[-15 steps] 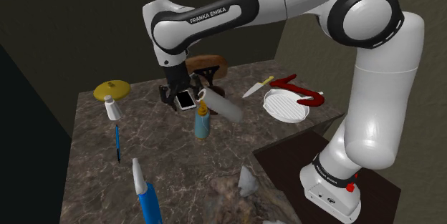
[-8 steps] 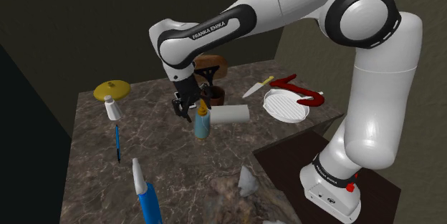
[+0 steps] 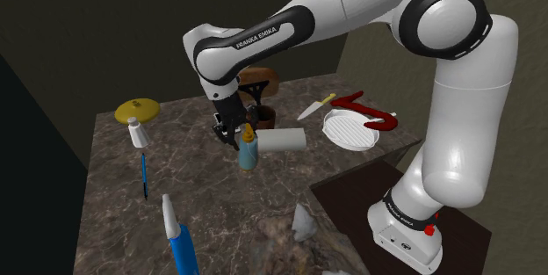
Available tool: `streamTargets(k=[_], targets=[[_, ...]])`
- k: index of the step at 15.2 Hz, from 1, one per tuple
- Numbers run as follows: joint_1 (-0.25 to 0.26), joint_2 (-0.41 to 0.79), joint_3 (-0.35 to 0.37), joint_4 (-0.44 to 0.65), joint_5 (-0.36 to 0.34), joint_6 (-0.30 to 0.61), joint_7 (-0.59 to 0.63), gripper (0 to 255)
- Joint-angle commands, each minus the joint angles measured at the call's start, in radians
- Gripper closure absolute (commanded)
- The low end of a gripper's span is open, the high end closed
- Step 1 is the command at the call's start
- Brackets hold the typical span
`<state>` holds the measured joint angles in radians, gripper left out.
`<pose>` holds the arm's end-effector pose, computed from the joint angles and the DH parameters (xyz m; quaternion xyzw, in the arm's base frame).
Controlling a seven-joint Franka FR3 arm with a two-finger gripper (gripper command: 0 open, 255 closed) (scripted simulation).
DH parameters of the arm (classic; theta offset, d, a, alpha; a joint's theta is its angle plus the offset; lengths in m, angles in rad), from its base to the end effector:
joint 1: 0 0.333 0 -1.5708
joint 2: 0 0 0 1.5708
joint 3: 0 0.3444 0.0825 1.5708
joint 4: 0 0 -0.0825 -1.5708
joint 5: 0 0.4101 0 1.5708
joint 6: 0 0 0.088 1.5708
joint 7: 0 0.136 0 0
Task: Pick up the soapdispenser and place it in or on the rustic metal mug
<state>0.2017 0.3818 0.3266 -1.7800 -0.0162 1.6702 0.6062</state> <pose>0.5291 0.2940 0.3115 0.9704 -0.0318 -0.2253 0.0805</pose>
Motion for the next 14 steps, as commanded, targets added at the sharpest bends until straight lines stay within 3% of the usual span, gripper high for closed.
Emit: streamTargets(k=[1,8,14], targets=[[0.000,0.000,0.000,0.000,0.000,0.000,0.000,255],[0.000,0.000,0.000,0.000,0.000,0.000,0.000,255],[-0.003,-0.033,0.004,0.036,0.010,-0.068,-0.001,255]])
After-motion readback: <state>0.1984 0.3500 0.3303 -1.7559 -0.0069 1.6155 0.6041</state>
